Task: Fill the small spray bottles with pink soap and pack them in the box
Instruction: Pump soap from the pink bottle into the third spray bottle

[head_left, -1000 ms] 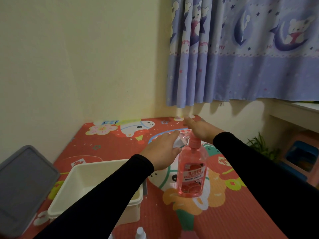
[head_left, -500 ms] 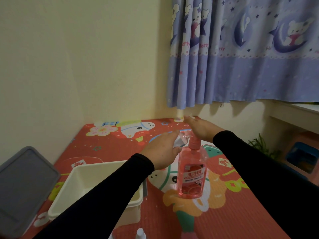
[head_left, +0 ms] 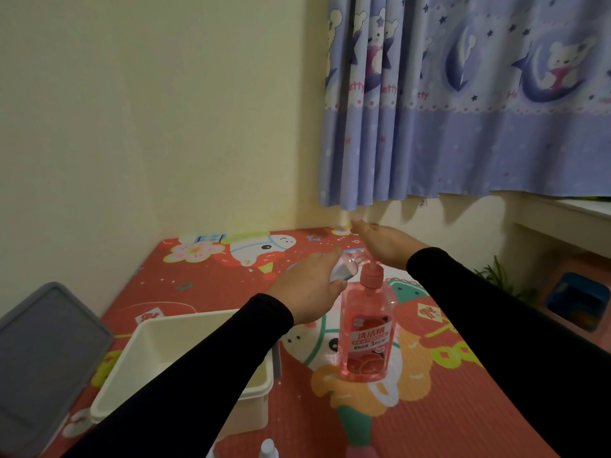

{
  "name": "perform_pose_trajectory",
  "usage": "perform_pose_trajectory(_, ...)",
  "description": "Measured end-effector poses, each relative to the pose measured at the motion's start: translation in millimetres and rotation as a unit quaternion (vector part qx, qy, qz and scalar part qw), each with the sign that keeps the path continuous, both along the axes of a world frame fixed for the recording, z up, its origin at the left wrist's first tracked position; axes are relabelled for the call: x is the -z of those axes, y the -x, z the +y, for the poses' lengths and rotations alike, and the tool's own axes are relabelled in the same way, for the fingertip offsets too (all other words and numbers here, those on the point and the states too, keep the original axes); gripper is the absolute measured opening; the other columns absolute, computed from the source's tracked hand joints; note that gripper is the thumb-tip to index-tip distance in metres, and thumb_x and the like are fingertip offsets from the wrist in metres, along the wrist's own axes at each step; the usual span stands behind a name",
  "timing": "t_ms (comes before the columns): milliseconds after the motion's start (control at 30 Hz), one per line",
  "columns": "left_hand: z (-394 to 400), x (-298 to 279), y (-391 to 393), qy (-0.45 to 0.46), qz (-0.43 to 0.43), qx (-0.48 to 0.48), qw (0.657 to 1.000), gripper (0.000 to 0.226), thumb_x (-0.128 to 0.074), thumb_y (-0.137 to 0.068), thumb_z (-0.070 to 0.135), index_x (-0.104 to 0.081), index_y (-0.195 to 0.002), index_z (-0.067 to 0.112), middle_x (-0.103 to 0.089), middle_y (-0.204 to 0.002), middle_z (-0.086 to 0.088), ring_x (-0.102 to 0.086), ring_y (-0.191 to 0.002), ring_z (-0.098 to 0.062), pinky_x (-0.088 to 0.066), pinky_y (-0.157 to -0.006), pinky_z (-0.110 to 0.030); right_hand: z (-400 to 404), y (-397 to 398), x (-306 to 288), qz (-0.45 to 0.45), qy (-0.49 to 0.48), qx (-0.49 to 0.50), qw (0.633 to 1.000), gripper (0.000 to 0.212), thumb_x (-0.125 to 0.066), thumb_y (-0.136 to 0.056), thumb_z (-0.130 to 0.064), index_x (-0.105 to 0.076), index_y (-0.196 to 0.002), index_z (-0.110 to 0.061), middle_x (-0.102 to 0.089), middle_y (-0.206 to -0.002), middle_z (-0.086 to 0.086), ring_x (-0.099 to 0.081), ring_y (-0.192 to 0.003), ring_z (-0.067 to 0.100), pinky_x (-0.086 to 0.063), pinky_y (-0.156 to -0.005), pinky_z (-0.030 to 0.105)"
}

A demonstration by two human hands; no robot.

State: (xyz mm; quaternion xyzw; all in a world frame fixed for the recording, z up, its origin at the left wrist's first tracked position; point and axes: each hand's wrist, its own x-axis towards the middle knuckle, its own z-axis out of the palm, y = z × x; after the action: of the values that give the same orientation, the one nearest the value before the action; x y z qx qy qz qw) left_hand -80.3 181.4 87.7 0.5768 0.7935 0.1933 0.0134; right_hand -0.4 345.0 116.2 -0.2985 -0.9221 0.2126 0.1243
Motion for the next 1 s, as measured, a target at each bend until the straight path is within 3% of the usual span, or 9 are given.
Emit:
perform_pose_trajectory(100,1.9,8.0,0.6,0.019,-0.002,0.000,1.000,0.058,-0.040,-0.102,0.035,-0.015,-0.153,0.021,-0.030,-0.154,-0.007,-0.031,-0.139,-0.025,-0.029,-0.110,-0.037,-0.1,2.1,12.6,0.007,0.019,-0.002,1.000,0.051,-0.018,-0.105,-0.040,-0.042,-0.142,-0.015,-0.043,-0.147,0.017,-0.041,-0.134,0.033,-0.029,-0.113,0.045)
perform_pose_trajectory(267,1.5,9.4,1.7,0.032,-0.003,-0.001,0.999,0.062,-0.040,-0.102,0.037,-0.011,-0.154,0.020,-0.023,-0.158,-0.007,-0.024,-0.144,-0.024,-0.026,-0.113,-0.037,-4.4,1.9,10.8,0.016,0.071,0.027,0.997,0.043,-0.024,-0.106,-0.022,-0.034,-0.144,-0.004,-0.046,-0.141,0.024,-0.045,-0.127,0.040,-0.035,-0.107,0.046)
perform_pose_trajectory(367,1.0,2.5,0.9,0.022,-0.004,-0.001,1.000,0.057,-0.041,-0.102,0.036,-0.018,-0.152,0.021,-0.032,-0.153,-0.009,-0.033,-0.138,-0.025,-0.031,-0.107,-0.035,-4.8,-0.5,1.9,0.003,0.018,0.009,1.000,0.053,-0.017,-0.105,-0.036,-0.046,-0.137,-0.006,-0.049,-0.140,0.020,-0.046,-0.128,0.034,-0.032,-0.107,0.040)
perform_pose_trajectory(500,1.2,-2.5,-0.3,-0.005,0.001,0.001,1.000,0.051,-0.044,-0.101,0.035,-0.027,-0.147,0.021,-0.043,-0.143,-0.008,-0.045,-0.126,-0.026,-0.037,-0.097,-0.035,-1.6,-1.1,-3.5,0.015,-0.007,0.021,1.000,0.064,-0.011,-0.101,-0.052,-0.050,-0.135,-0.013,-0.050,-0.141,0.016,-0.044,-0.131,0.032,-0.031,-0.110,0.042)
perform_pose_trajectory(600,1.9,4.0,0.7,0.015,0.004,0.001,1.000,0.056,-0.042,-0.102,0.035,-0.020,-0.151,0.020,-0.035,-0.150,-0.009,-0.037,-0.134,-0.026,-0.033,-0.104,-0.036,-1.8,0.9,5.8,0.010,0.004,-0.004,1.000,0.051,-0.017,-0.105,-0.037,-0.043,-0.139,-0.009,-0.052,-0.137,0.020,-0.047,-0.127,0.036,-0.033,-0.108,0.044)
perform_pose_trajectory(733,1.5,10.1,0.8,0.035,-0.009,0.002,0.999,0.061,-0.039,-0.103,0.036,-0.010,-0.154,0.021,-0.022,-0.159,-0.007,-0.023,-0.145,-0.024,-0.025,-0.112,-0.037,-2.4,1.7,15.8,0.018,0.049,0.007,0.999,0.054,-0.015,-0.104,-0.041,-0.038,-0.145,-0.013,-0.048,-0.142,0.020,-0.045,-0.130,0.036,-0.032,-0.111,0.047)
perform_pose_trajectory(867,0.3,4.7,1.0,0.031,-0.003,0.002,1.000,0.060,-0.041,-0.102,0.036,-0.015,-0.153,0.021,-0.028,-0.156,-0.008,-0.028,-0.142,-0.024,-0.028,-0.111,-0.037,-4.2,1.0,8.6,0.054,0.087,0.043,0.994,0.042,-0.022,-0.105,-0.023,-0.037,-0.141,-0.005,-0.053,-0.132,0.028,-0.052,-0.120,0.042,-0.039,-0.103,0.048)
perform_pose_trajectory(1000,0.8,-2.3,1.4,-0.001,-0.007,0.005,1.000,0.047,-0.045,-0.100,0.034,-0.031,-0.144,0.022,-0.045,-0.141,-0.008,-0.046,-0.124,-0.026,-0.038,-0.095,-0.035,-0.6,0.5,-1.5,0.029,0.035,0.021,0.999,0.068,-0.012,-0.100,-0.054,-0.050,-0.136,-0.011,-0.053,-0.138,0.018,-0.047,-0.128,0.032,-0.032,-0.111,0.044)
